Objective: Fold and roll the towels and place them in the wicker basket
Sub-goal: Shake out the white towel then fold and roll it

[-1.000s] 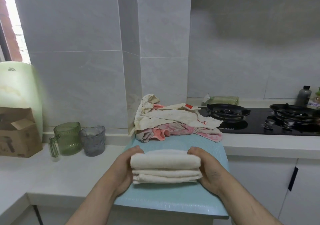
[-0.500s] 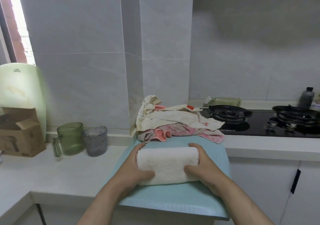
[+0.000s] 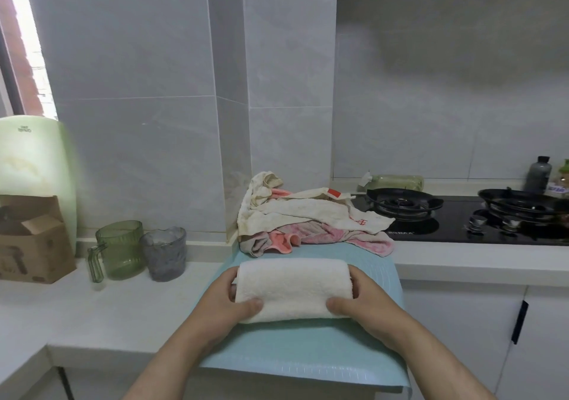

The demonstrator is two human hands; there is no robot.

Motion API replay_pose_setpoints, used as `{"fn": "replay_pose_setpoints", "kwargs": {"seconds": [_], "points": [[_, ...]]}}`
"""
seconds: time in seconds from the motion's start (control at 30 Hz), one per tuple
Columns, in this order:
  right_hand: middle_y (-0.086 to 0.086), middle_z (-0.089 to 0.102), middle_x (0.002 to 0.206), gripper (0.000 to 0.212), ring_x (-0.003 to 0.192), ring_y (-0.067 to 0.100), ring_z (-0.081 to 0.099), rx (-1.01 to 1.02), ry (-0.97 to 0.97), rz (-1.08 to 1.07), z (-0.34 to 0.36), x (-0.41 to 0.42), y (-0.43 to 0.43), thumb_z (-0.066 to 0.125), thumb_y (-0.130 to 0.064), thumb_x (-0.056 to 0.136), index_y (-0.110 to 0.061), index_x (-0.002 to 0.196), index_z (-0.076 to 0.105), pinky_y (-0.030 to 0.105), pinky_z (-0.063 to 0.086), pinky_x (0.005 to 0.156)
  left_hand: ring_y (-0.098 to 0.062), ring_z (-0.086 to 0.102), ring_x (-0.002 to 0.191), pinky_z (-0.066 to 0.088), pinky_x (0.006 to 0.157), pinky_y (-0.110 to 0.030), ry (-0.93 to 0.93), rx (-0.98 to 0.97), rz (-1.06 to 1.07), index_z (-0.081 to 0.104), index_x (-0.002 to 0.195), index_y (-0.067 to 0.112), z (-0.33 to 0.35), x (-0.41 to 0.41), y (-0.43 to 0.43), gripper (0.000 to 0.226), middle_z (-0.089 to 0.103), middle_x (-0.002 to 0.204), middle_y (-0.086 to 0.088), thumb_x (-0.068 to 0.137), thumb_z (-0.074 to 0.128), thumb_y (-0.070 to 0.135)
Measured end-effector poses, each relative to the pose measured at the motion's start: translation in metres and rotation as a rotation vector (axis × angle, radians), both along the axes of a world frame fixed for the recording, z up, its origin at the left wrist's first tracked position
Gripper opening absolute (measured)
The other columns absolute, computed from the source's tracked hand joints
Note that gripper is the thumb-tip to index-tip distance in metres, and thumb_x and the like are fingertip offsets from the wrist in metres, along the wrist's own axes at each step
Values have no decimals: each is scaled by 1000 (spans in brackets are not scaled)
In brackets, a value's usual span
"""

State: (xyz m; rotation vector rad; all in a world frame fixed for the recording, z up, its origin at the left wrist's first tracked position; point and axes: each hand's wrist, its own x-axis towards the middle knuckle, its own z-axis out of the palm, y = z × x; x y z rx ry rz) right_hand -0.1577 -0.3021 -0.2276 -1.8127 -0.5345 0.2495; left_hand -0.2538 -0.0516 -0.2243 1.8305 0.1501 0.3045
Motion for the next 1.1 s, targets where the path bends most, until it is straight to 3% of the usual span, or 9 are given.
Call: {"fn": "replay_pose_setpoints", "kwargs": {"seconds": [0.23,0.4,0.5,0.57,0.63,0.77,0.93,1.1], "points": [[-13,68,112,45,104,2,64,-51,-37,7,-6,4,-2,72,-11,85,-31,121,53,20,50,87,-9,70,96,56,81,-26,14,26,-17,63,118,21,-4,1,3,46,74,106,7,80,73,-2],[-10,65,119,34,107,6,62,26,21,-9,-8,9,7,60,-19,95,-27,126,51,22,47,89,-13,65,105,51,94,-32,24,-63,50,57,122,27,-5,15,-1,24,69,114,7,99,53,21],[-1,64,111,30,97,16,59,165,142,-156,2,8,22,51,-25,86,-18,114,56,31,44,79,-16,60,99,49,82,-32,-3,-99,181,56,109,27,-1,29,-20,22,63,109,3,98,44,13],[0,61,104,29,87,11,55,128,66,-302,8,7,31,43,-38,96,-15,108,56,30,40,72,-13,56,95,46,81,-35,-46,-42,276,54,100,27,1,36,-31,13,60,103,5,101,41,25],[-2,60,101,34,86,6,54,65,-50,-385,7,5,36,37,-46,101,-18,105,55,26,39,68,-8,54,91,43,76,-31,-91,81,347,51,106,24,-1,38,-35,22,56,97,10,101,38,41],[2,60,97,37,83,11,54,64,-132,-372,-1,3,36,35,-45,101,-13,99,54,23,40,66,-3,50,87,38,70,-28,-144,123,396,50,107,20,-5,39,-35,28,53,94,11,101,36,43],[7,60,92,40,75,15,50,41,-148,-393,-3,5,38,36,-44,101,-9,95,53,28,39,64,-16,54,90,40,77,-33,-84,154,445,52,106,17,-9,43,-33,33,56,95,2,102,34,44],[4,54,84,43,71,15,47,37,-144,-419,-3,9,39,37,-42,102,-3,93,53,29,36,61,-9,50,79,35,67,-30,-32,165,454,54,99,9,-8,48,-32,38,54,88,0,103,34,41]]}}
